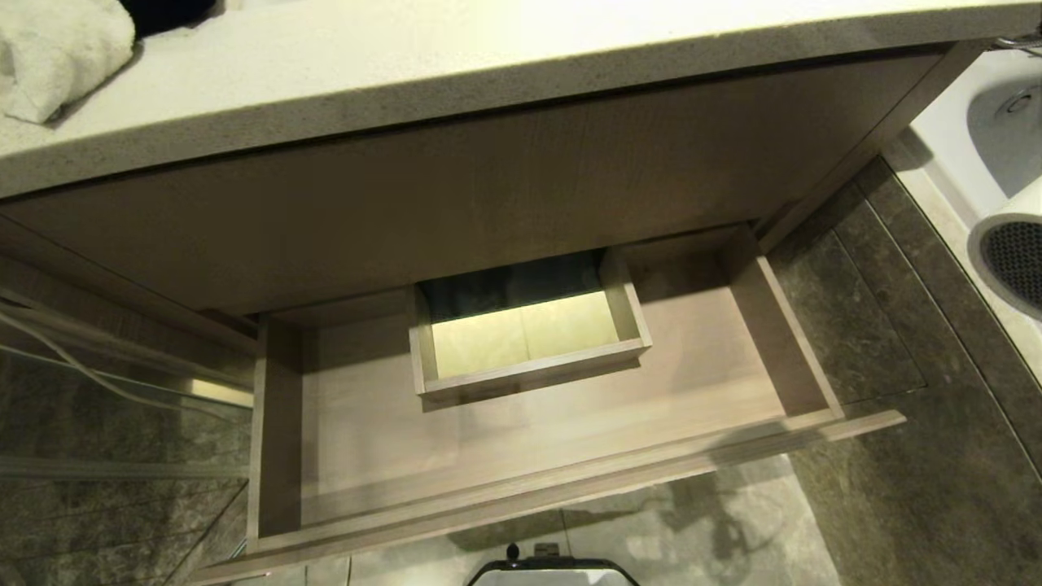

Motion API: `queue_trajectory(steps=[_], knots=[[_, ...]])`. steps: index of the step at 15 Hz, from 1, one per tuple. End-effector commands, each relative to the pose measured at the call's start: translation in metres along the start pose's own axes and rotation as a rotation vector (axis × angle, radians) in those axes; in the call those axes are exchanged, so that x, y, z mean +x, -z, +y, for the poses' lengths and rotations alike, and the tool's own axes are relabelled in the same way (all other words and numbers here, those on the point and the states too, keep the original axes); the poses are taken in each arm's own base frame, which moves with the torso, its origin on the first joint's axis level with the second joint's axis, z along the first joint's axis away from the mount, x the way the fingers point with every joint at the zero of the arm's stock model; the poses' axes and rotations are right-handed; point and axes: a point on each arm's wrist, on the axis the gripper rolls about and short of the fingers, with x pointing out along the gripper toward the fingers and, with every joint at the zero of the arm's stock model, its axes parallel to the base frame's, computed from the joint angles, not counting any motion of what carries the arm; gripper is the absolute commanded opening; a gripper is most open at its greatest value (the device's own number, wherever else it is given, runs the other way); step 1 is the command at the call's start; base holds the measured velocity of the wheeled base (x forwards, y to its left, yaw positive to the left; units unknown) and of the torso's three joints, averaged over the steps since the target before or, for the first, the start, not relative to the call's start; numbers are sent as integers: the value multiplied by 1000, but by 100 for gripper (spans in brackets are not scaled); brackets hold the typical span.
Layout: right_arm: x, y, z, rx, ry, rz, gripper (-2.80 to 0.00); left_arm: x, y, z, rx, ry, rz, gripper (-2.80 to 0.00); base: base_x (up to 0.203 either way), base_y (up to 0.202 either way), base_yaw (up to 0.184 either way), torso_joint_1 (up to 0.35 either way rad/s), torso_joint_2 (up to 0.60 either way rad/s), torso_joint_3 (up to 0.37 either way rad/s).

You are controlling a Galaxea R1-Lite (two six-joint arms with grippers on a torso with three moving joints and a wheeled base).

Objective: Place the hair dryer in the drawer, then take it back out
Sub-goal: Put it into the drawer

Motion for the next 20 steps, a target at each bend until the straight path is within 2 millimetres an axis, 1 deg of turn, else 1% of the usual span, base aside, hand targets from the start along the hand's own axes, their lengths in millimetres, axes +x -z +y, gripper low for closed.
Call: queue_trajectory(steps=[1, 9, 14, 17, 20], knots=[[1, 2, 1, 3, -8, 5, -280, 0, 0, 0, 0, 0, 0, -280, 0, 0, 0, -238, 525, 286], [5, 7, 3, 8, -13, 11, -280, 0, 0, 0, 0, 0, 0, -280, 0, 0, 0, -233, 515, 277], [10, 8, 0, 15, -21, 20, -280, 0, 0, 0, 0, 0, 0, -280, 0, 0, 0, -211, 486, 274], [18, 4, -10, 28, -27, 33, -280, 0, 0, 0, 0, 0, -1, -280, 0, 0, 0, -165, 425, 243], [39, -2, -33, 73, -30, 79, -280, 0, 0, 0, 0, 0, -1, -280, 0, 0, 0, -43, 115, 74]])
